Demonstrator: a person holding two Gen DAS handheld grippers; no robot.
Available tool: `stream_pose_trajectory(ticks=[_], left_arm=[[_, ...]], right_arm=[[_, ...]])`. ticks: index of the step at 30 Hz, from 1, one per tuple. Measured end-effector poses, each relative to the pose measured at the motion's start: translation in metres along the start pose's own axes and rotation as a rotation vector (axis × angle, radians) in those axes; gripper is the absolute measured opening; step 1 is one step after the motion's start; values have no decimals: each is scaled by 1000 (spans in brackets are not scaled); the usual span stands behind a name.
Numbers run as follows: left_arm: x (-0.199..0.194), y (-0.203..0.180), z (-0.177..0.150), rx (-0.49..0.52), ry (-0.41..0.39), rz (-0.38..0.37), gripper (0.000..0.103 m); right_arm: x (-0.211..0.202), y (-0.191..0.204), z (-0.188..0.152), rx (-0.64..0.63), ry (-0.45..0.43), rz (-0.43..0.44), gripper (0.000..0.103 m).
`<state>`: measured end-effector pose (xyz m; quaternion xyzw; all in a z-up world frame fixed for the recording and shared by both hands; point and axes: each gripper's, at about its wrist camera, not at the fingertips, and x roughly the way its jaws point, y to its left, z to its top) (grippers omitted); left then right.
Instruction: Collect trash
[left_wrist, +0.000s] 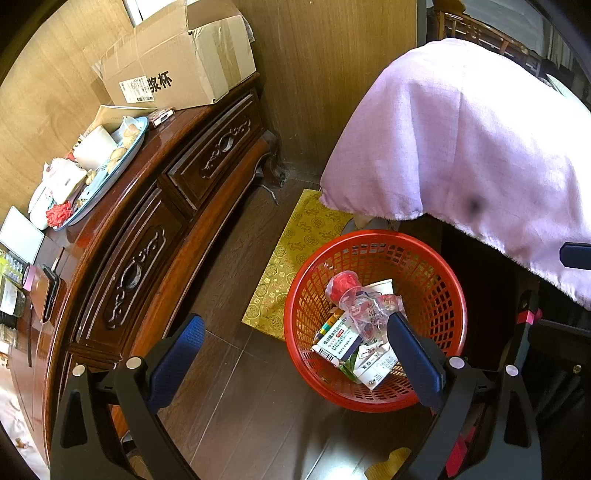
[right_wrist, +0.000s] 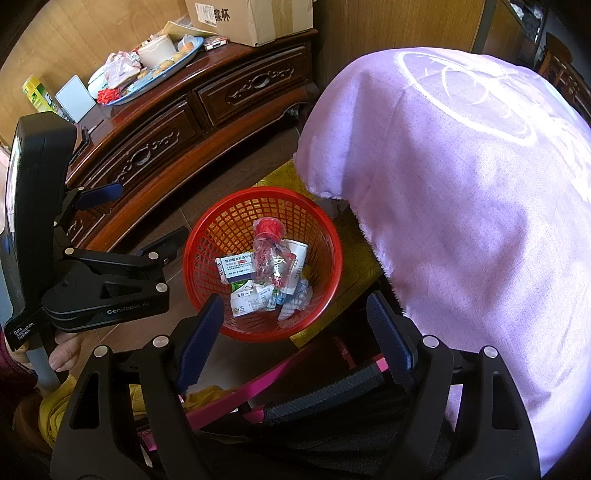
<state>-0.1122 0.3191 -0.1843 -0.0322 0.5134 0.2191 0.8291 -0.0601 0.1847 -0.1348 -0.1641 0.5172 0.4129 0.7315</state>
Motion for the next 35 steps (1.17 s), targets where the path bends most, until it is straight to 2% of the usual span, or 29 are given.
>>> stream_pose_trajectory(ticks=[35], left_arm=[[-3,0,1,-13,-11,19,97]], right_arm=[[-2,0,-2,6,2,3,77]])
